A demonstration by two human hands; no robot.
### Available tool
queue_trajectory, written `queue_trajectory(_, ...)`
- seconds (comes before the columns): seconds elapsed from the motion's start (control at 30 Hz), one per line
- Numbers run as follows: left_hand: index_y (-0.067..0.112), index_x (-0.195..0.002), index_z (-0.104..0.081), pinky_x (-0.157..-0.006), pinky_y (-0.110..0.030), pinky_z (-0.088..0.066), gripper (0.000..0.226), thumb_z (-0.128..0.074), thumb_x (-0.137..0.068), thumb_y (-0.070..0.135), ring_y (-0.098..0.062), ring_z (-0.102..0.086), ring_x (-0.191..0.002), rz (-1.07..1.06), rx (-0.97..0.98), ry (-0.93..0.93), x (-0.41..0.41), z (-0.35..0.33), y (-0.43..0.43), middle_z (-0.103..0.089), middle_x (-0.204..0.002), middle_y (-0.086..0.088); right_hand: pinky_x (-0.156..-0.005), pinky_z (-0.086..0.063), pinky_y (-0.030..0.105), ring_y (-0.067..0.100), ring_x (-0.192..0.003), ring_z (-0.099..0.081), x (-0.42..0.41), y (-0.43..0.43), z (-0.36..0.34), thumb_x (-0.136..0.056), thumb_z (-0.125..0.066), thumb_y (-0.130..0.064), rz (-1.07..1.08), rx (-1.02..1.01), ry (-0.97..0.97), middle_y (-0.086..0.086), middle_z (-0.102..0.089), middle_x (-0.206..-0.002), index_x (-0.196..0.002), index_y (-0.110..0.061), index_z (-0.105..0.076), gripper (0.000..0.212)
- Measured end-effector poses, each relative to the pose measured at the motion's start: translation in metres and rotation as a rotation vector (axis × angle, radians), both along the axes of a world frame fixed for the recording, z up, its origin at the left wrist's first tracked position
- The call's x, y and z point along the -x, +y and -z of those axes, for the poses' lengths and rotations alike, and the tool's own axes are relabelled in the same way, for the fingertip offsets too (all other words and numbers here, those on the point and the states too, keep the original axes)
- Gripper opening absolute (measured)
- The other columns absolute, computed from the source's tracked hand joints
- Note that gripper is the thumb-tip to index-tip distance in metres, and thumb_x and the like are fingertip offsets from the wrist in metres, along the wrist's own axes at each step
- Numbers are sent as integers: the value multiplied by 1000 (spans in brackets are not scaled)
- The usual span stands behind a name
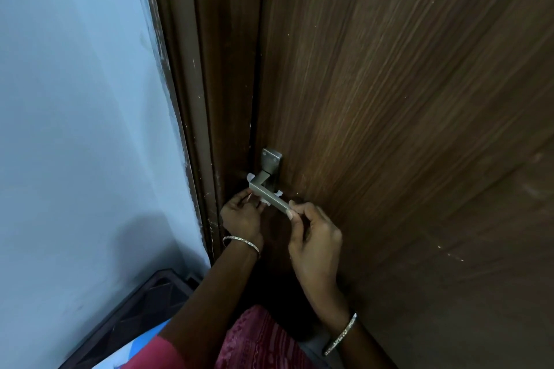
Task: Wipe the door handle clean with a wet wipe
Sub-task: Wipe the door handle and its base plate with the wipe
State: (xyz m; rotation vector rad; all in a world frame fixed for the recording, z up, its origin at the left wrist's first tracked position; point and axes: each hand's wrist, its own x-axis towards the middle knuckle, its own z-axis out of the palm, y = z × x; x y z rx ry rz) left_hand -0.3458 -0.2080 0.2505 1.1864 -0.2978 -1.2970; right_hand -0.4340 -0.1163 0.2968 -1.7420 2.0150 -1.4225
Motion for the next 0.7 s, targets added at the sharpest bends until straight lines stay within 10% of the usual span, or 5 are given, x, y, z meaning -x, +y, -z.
queue_trajectory(0.3, 17, -109, -74, -78, -40, -60, 27, -62, -88, 4, -16, -71, -83, -6, 220, -743, -11, -12, 8, -75, -99, -2, -78, -58, 20, 1, -96, -69, 0, 1, 0, -93, -65, -11, -12, 1, -22, -10, -73, -103, -96, -18, -70, 10)
queue_trajectory(0.7, 6, -101, -75, -80, -11, -45, 32, -50, -82, -1, -15, -66, -87, 16, 673, -1188, -32, -46, 4, -73, -97, -6, -77, -48, 2, -4, -95, -67, -1, 1, 1, -94, -66, -14, -14, -13, -54, -9, -73, -102, -97, -17, -71, 6)
